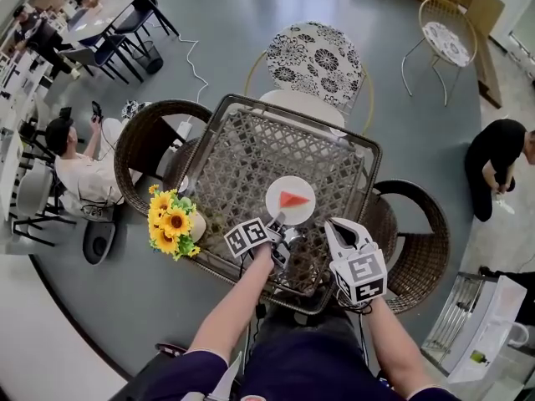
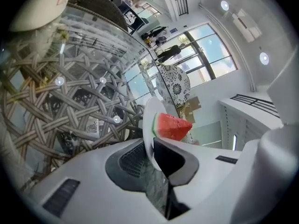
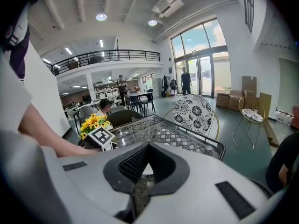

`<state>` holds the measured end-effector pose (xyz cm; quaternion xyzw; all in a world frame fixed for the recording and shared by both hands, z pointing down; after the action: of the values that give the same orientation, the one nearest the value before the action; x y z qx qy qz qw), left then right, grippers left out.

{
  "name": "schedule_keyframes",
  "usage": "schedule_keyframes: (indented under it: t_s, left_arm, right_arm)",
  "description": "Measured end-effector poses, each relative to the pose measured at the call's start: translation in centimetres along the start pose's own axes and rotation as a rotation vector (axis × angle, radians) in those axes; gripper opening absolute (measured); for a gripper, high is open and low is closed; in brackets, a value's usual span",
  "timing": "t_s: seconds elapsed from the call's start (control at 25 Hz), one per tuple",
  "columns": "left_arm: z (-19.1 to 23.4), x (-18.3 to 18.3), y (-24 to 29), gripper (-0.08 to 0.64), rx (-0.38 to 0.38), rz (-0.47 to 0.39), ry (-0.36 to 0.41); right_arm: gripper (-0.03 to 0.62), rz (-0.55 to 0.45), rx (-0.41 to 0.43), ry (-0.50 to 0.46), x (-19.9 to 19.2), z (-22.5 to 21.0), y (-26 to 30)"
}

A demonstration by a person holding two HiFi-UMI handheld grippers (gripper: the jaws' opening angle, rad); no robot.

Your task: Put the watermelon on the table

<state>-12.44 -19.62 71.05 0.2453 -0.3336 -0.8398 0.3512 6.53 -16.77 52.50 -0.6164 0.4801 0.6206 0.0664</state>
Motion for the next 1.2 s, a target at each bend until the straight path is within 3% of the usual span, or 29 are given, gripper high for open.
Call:
schedule_keyframes:
  t_s: [0.56, 1.2]
  left_arm:
    - [-1.5, -0.2, 0.1, 0.11, 0.204, -0.067, 0.393]
    - [-2.3, -0.4, -0.3, 0.178, 0.338, -0.077, 0.566]
  right_arm:
    - [0.003, -0.004, -0.006, -0.002, -0.4, 0.2, -0.9]
    - [0.003, -0.011, -0.002, -0.002, -0.5, 0.6, -1.7]
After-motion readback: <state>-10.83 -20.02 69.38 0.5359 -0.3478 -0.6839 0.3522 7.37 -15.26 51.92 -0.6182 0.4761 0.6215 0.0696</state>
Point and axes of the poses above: the fingertips, and each gripper's own axes: y forward along the fingers, z to its left, x out of its top, the point moved 6 cm from there along -y, backward along the fingers, and after that the axes turned 11 degrees about x, right-handed, at the moved point
